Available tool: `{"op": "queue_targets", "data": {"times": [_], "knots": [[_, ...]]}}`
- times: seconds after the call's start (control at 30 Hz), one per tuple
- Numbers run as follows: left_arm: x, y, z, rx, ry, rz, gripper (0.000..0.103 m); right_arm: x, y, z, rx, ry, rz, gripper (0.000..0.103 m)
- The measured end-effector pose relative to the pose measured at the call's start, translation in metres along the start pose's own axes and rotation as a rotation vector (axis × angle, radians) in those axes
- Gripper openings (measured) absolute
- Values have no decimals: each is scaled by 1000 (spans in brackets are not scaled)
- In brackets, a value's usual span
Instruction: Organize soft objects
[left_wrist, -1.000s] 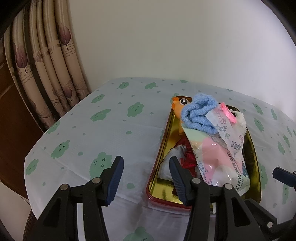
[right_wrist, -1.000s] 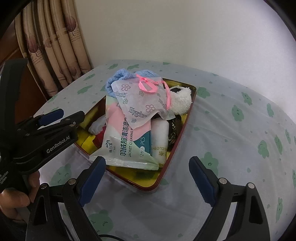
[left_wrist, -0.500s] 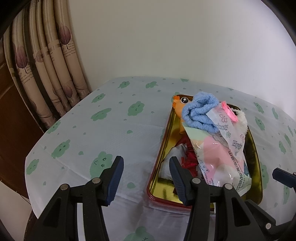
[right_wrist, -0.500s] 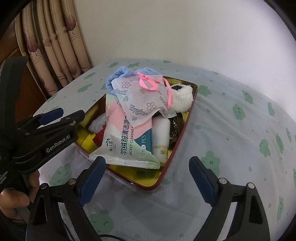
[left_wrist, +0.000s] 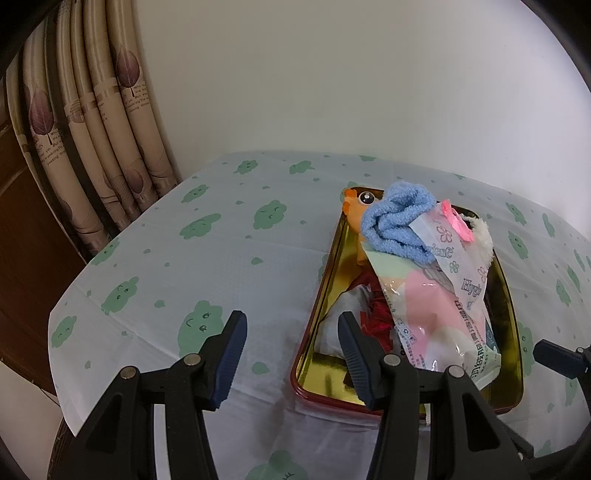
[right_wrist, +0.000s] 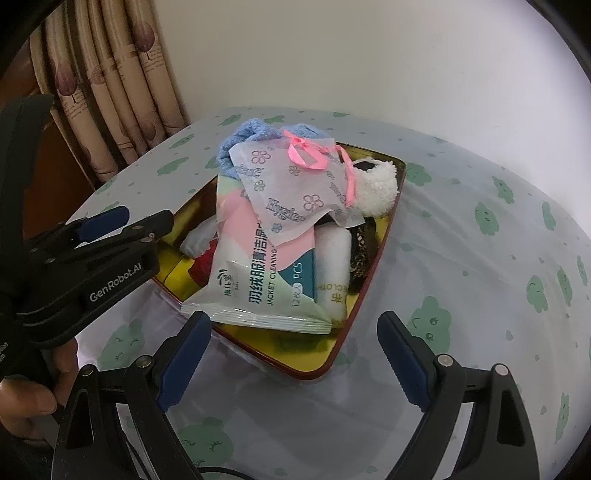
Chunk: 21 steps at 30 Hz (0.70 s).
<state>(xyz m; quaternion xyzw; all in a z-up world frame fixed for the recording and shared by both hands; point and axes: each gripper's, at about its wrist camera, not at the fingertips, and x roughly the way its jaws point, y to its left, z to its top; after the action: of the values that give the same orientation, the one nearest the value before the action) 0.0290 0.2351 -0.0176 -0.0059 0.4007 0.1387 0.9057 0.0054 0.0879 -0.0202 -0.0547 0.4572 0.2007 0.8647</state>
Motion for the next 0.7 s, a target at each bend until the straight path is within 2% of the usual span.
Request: {"op": "queue_targets", "data": {"times": [0.7], "knots": [[-1, -2, 0, 7, 1, 1, 53, 7, 8, 0, -14, 29, 13, 89]]}}
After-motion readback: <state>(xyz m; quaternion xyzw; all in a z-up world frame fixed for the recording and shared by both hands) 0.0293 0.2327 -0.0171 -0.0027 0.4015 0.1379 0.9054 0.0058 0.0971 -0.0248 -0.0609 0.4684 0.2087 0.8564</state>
